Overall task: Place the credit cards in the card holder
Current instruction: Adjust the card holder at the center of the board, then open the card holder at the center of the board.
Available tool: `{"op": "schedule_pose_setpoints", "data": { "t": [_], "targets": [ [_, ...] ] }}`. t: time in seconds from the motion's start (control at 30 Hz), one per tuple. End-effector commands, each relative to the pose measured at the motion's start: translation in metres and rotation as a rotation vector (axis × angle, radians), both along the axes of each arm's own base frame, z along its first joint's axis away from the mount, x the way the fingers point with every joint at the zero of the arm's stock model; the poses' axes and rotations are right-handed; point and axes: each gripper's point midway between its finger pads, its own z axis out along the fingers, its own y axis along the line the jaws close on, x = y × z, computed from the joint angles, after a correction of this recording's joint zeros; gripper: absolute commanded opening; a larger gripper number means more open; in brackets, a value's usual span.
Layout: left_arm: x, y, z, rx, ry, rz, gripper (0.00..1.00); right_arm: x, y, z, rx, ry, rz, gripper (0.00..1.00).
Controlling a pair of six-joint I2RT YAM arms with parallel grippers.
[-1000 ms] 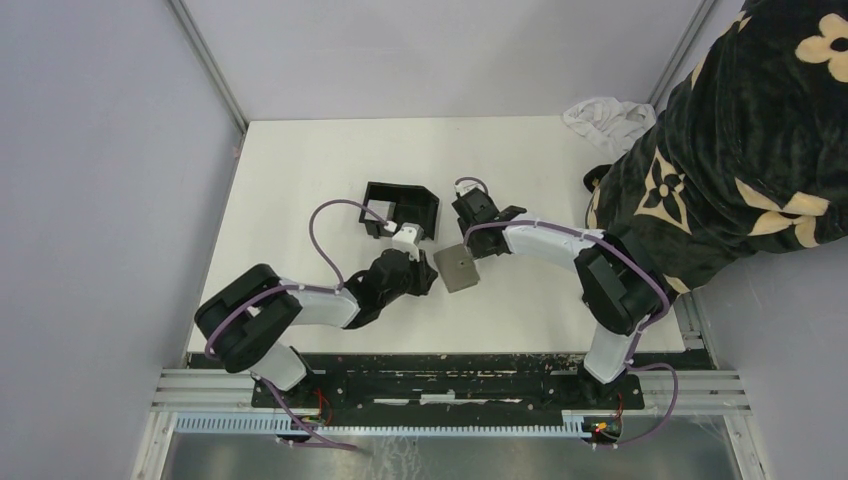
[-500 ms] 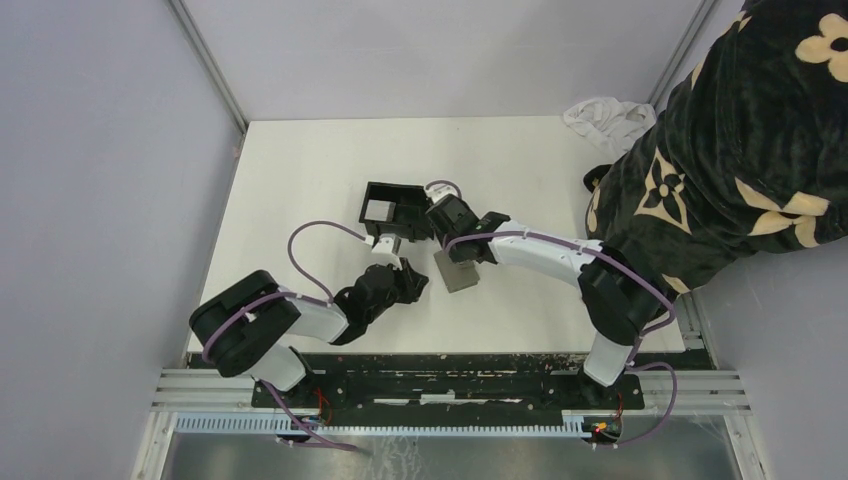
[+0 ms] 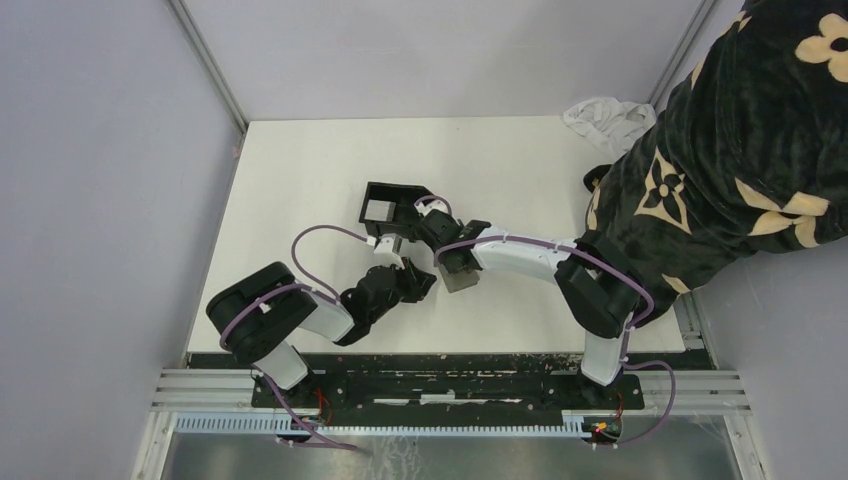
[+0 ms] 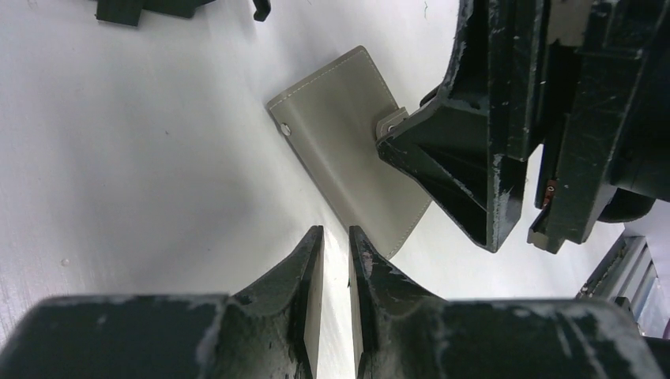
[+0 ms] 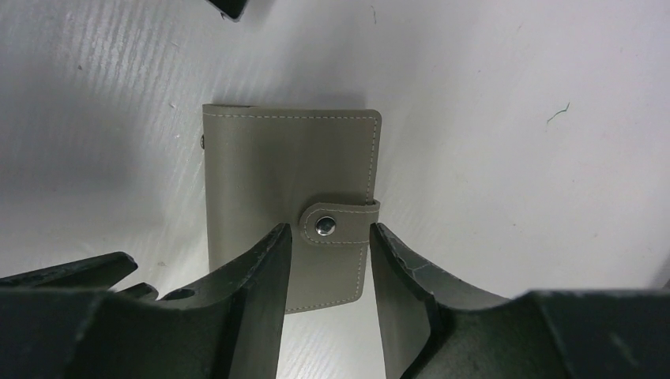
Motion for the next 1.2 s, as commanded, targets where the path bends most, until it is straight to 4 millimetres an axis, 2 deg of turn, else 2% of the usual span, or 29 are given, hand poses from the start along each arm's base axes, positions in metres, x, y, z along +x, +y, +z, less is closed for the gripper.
{"op": "schedule_pose_setpoints", "data": {
  "t": [0.0,0.4,0.7,0.9,1.17],
  "targets": [
    [0.002,-0.008,0.014,-0.079,-0.022,0.003,0.24,0.008,0.004,0.005,-0.008,-0.041,-0.027,0.48],
    [0.003,-0.008,0.013,-0.076,-0.021,0.004,0.24,0.006,0.008,-0.013,-0.026,-0.005,-0.01,0.49],
    [0.003,-0.009,0.008,-0.07,-0.013,0.002,0.24,-0.003,-0.002,-0.032,-0.074,0.045,-0.019,0.5],
    [0.002,-0.008,0.007,-0.069,-0.011,0.002,0.24,-0.005,-0.006,-0.041,-0.09,0.072,-0.025,0.45],
    [0.003,-0.01,0.009,-0.064,-0.016,0.001,0.25,-0.005,-0.014,-0.045,-0.043,0.104,-0.066,0.34]
  ]
}}
